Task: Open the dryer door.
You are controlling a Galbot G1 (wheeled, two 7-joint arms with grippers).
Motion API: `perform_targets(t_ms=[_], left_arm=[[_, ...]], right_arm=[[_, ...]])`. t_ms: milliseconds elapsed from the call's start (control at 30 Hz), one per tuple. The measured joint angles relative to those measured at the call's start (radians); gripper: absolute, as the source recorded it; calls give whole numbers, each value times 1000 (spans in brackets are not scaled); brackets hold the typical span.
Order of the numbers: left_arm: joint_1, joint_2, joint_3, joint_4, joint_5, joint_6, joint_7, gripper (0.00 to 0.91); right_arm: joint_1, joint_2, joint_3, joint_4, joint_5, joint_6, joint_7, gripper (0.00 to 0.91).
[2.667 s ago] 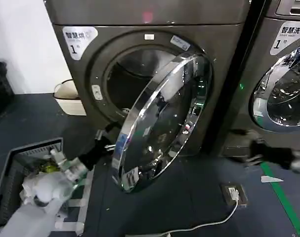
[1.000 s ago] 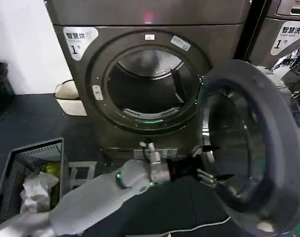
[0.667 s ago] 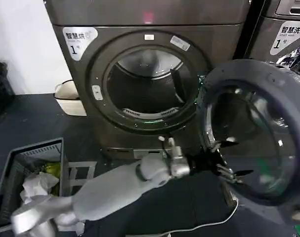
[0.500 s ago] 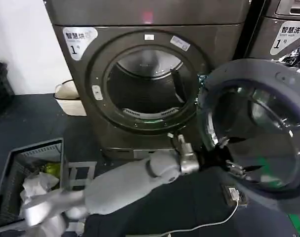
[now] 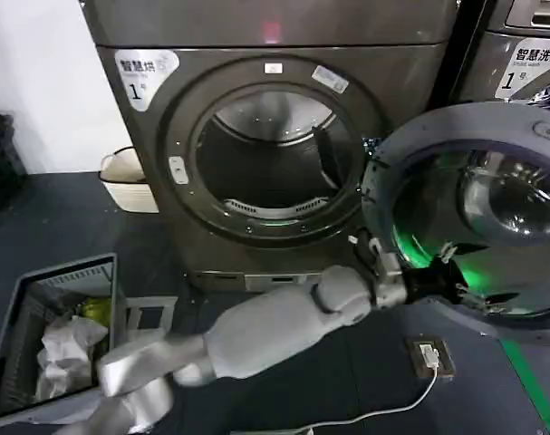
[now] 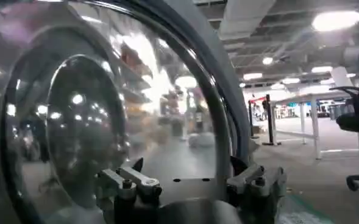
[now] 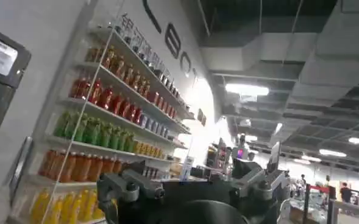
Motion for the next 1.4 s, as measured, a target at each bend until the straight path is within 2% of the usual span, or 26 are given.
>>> perform_targets(t_ms=[200, 700, 1100, 1233, 1400], left_arm=[[-28, -48, 0, 53, -2, -12, -23, 907], [-83, -47, 2, 180, -34, -52, -88, 907], [-84, -47, -1, 191, 23, -59, -101, 907], [-85, -47, 1, 174, 21, -120, -101, 907], [-93, -47, 35, 135, -6, -261, -98, 907]], right_arm=[[4, -12, 18, -12, 3, -16, 9, 907], [4, -36, 38, -21, 4, -19, 8, 907], [7, -47, 38, -24, 4, -1, -3, 907], [8, -55, 41, -27, 4, 3, -3, 907], [7, -64, 46, -34, 4, 5, -3, 907]])
